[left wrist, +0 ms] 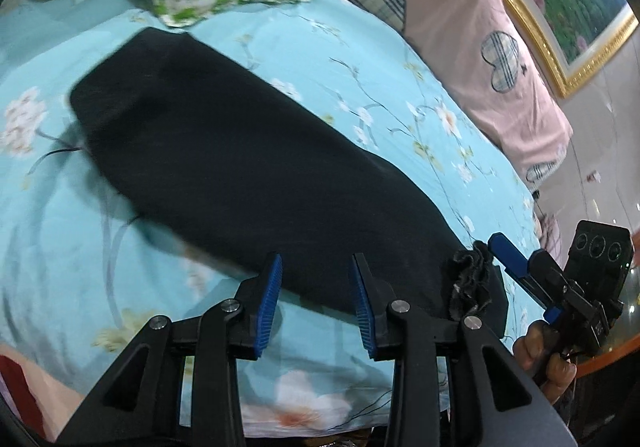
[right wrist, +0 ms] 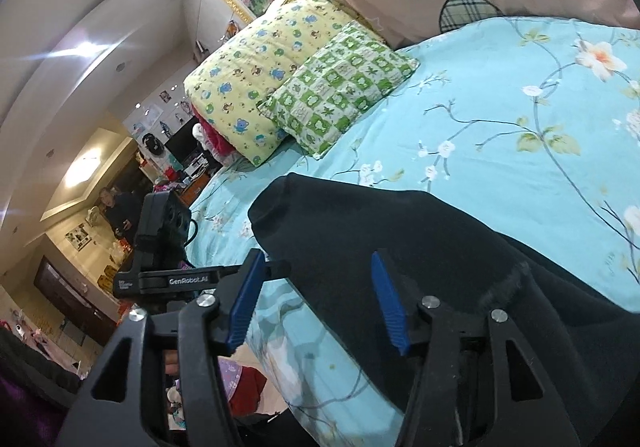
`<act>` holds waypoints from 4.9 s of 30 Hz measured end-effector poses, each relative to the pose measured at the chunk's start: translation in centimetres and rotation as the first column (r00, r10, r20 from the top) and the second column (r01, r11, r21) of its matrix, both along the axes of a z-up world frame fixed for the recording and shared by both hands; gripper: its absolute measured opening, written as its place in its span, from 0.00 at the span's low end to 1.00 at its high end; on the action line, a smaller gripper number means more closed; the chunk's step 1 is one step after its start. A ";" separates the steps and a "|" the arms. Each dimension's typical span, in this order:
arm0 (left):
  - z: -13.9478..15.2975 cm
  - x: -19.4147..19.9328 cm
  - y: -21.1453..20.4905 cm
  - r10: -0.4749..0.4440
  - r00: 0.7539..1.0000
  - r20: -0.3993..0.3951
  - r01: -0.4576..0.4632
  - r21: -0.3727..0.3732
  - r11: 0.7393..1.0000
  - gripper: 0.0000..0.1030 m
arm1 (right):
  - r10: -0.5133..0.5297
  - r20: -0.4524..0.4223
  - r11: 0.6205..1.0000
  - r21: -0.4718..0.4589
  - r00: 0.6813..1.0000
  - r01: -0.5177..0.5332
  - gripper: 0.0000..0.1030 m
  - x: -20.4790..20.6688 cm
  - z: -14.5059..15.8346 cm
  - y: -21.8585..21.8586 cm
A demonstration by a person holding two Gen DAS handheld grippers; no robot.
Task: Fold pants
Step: 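Lay the folded cuffs down and open both grippers, then grasp the folded end of the black pants with the left gripper while the right gripper grasps it too, then lift the folded end and fold it over the rest with both grippers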
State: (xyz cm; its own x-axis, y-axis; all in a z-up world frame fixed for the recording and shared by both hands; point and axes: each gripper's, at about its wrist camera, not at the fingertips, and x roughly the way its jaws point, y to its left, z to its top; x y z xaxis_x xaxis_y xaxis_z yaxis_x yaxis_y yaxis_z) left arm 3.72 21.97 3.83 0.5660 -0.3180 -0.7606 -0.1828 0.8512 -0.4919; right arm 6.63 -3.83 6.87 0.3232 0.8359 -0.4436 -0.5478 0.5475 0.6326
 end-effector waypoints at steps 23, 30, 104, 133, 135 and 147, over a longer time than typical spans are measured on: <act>-1.5 -2.5 8.9 0.242 0.969 -0.052 -0.243 -0.027 0.970 0.41 | 0.148 -0.010 0.987 -0.054 0.989 -0.149 0.55 5.3 -0.1 8.5; -1.5 -1.2 9.6 0.271 0.960 -0.078 -0.272 -0.013 0.962 0.44 | 0.175 -0.015 0.982 -0.074 0.984 -0.176 0.55 6.9 0.2 10.0; 5.2 2.6 3.7 0.172 0.977 0.128 -0.179 0.040 0.983 0.17 | 0.493 0.002 0.861 -0.145 0.870 -0.487 0.19 14.4 2.3 18.5; 6.7 3.7 -21.0 -0.339 0.933 0.120 0.320 0.152 0.935 0.17 | 0.107 0.031 0.990 0.083 0.994 -0.109 0.19 7.3 0.5 -7.5; 6.2 3.7 -21.5 -0.351 0.930 0.112 0.334 0.145 0.931 0.17 | 0.092 0.021 0.992 0.083 0.996 -0.093 0.19 6.9 0.0 -8.4; 3.5 3.7 -24.8 -0.428 0.900 0.081 0.415 0.144 0.898 0.17 | 0.010 -0.011 0.998 0.068 1.000 -0.009 0.19 5.0 -2.4 -12.1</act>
